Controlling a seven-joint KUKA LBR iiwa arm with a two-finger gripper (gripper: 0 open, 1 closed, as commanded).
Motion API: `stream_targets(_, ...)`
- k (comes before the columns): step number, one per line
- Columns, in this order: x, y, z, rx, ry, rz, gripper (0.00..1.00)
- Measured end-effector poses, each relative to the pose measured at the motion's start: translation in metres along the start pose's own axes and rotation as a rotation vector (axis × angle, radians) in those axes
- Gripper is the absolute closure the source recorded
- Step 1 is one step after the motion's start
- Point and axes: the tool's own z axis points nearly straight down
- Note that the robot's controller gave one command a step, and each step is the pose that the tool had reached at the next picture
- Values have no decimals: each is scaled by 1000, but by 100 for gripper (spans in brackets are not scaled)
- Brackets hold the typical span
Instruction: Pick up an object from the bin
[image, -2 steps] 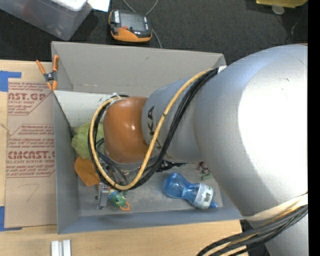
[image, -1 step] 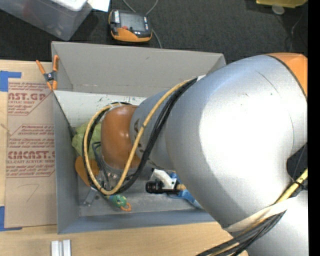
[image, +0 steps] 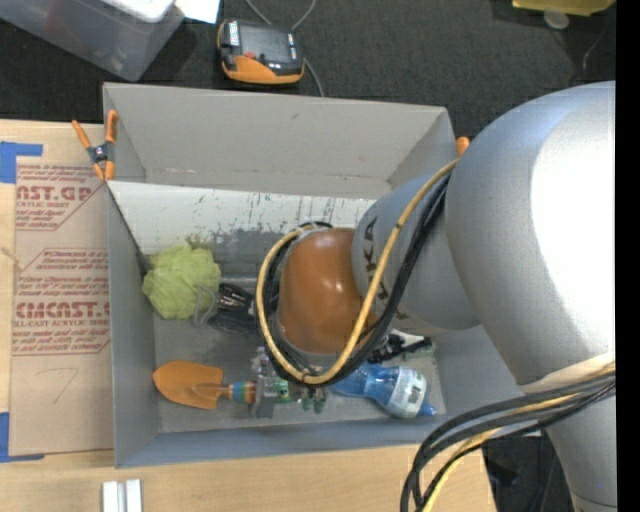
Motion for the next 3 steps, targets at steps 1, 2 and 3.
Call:
stream_targets(1,0,0,0,-1,0,-1,100)
stream_targets(2,1,0,-15,0,3,0,100)
stream_targets(3,3,0,-49,1,8,0,100)
